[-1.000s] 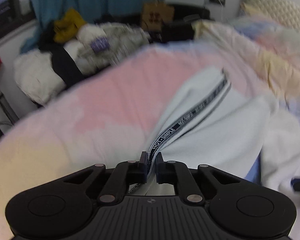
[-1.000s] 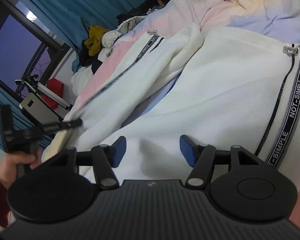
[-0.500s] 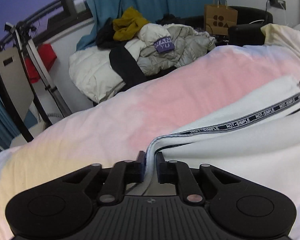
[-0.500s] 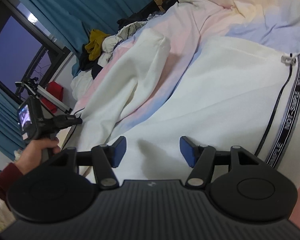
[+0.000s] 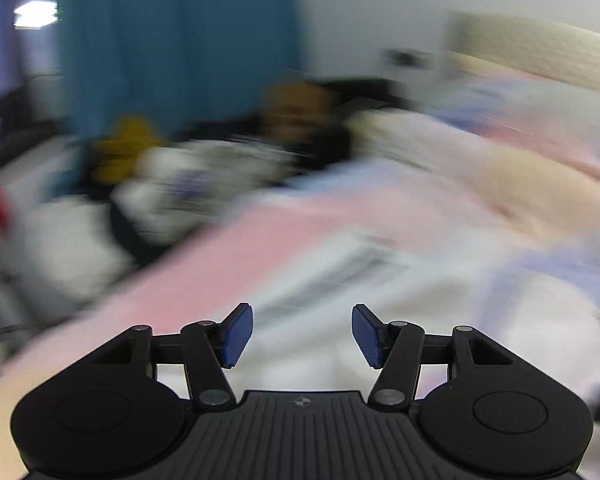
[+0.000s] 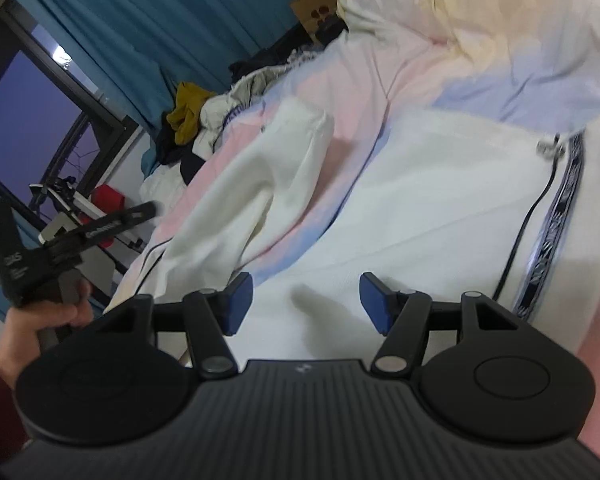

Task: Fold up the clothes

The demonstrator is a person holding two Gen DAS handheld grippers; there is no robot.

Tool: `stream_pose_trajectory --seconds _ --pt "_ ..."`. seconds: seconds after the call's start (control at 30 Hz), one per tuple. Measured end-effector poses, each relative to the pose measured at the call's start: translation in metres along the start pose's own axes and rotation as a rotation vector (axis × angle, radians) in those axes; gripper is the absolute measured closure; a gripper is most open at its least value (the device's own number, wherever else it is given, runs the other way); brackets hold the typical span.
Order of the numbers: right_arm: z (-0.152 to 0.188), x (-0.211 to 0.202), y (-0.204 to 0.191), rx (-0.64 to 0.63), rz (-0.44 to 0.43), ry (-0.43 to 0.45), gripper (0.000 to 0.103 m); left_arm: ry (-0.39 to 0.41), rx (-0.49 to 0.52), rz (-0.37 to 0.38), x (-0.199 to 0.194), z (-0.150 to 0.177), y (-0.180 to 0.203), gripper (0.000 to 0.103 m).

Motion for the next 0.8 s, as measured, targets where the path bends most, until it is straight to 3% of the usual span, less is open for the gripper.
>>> stream_pose_trajectory --seconds 0.07,0.17,0.37,0.5,0.6,0.67,0.8 --pt "-0.006 -0.004 0.005 0.007 0.020 0.029 0.040 -0.031 0.092 0.085 0.022 0.001 0.038 0.048" --pt "-0.015 -0.006 0.016 0.058 0.037 0.062 0.040 -0.066 0.125 0.114 0.064 0.002 0.062 0.048" --pt "-0.026 -0.007 0.034 0.139 0.064 0.119 0.040 -0.165 0.191 -0.058 0.138 0.006 0.052 0.048" --pt "-0.024 0.000 0.043 0.180 0.074 0.100 0.040 -0.201 0.169 -0.103 0.161 0.006 0.048 0.052" --pt "-0.024 0.003 0.046 0.202 0.067 0.087 0.040 -0.219 0.149 -0.125 0.170 0.001 0.044 0.069" --pt "-0.024 0.003 0.047 0.206 0.065 0.086 0.040 -0.218 0.145 -0.128 0.167 -0.006 0.044 0.089" --pt "-0.025 0.000 0.050 0.227 0.056 0.084 0.040 -0.186 0.115 -0.121 0.147 -0.033 0.043 0.096"
Point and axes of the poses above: each gripper's, at about its wrist camera, not at the fingertips, and x roughly the way its jaws point, y to its right, z to its underside, the point moved 9 cm from there along x, roughly the way its jaws point, and after that the axes turned 14 degrees about z, right-handed, at the moved point
